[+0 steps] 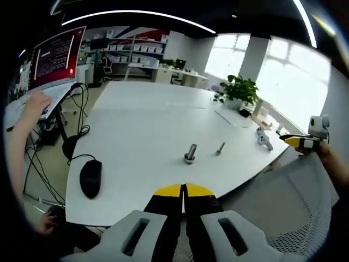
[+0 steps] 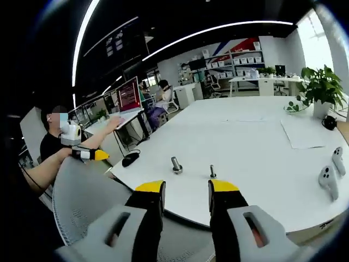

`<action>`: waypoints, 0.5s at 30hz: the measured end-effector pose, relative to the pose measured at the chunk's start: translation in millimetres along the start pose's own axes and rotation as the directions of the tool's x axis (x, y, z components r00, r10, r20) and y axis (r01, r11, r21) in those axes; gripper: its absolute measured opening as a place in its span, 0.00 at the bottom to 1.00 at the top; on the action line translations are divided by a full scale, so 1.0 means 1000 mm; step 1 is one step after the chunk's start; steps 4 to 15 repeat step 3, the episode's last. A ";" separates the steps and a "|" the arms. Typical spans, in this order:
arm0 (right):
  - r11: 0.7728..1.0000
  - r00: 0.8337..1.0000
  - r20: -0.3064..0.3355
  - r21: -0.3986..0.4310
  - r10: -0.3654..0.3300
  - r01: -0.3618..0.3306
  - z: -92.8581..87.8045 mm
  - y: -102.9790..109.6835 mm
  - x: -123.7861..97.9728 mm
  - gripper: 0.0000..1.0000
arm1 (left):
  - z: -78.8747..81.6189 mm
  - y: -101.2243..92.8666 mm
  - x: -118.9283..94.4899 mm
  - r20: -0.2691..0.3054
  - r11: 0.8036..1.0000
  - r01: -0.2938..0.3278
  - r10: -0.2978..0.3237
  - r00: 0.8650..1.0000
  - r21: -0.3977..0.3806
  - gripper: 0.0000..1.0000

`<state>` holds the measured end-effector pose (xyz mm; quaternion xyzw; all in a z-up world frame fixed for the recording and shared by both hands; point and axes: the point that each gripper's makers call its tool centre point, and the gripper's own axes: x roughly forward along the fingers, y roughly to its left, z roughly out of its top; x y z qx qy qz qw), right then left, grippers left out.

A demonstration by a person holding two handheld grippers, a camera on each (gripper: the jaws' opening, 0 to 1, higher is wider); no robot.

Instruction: Place the washer onto the threaded stud by aligning its center hole with the stud, sliding it down to the base, and recovering from edge contact or off-axis alignment until the washer reaches the visible bottom stop.

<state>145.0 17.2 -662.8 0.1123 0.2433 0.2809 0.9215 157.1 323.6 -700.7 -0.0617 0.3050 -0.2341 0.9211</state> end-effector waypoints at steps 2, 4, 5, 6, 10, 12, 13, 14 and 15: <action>1.000 1.000 0.007 0.021 0.022 -0.022 0.000 0.006 0.004 0.35 | -0.001 0.001 -0.001 -0.002 1.000 0.000 0.000 1.000 -0.003 0.00; 0.999 1.000 0.005 0.023 0.024 -0.024 -0.001 0.007 0.006 0.35 | 0.000 0.001 -0.001 0.000 1.000 0.002 -0.002 1.000 -0.002 0.00; 0.999 1.000 0.005 0.023 0.024 -0.024 -0.001 0.007 0.006 0.35 | 0.000 0.001 -0.001 0.000 1.000 0.002 -0.002 1.000 -0.002 0.00; 0.999 1.000 0.005 0.023 0.024 -0.024 -0.001 0.007 0.006 0.35 | 0.000 0.001 -0.001 0.000 1.000 0.002 -0.002 1.000 -0.002 0.00; 0.999 1.000 0.005 0.023 0.024 -0.024 -0.001 0.007 0.006 0.35 | 0.000 0.001 -0.001 0.000 1.000 0.002 -0.002 1.000 -0.002 0.00; 0.999 1.000 0.005 0.023 0.024 -0.024 -0.001 0.007 0.006 0.35 | 0.000 0.001 -0.001 0.000 1.000 0.002 -0.002 1.000 -0.002 0.00; 0.999 1.000 0.005 0.023 0.024 -0.024 -0.001 0.007 0.006 0.35 | 0.000 0.001 -0.001 0.000 1.000 0.002 -0.002 1.000 -0.002 0.00; 0.999 1.000 0.005 0.023 0.024 -0.024 -0.001 0.007 0.006 0.35 | 0.000 0.001 -0.001 0.000 1.000 0.002 -0.002 1.000 -0.002 0.00; 0.999 1.000 0.005 0.023 0.024 -0.024 -0.001 0.007 0.006 0.35 | 0.000 0.001 -0.001 0.000 1.000 0.002 -0.002 1.000 -0.002 0.00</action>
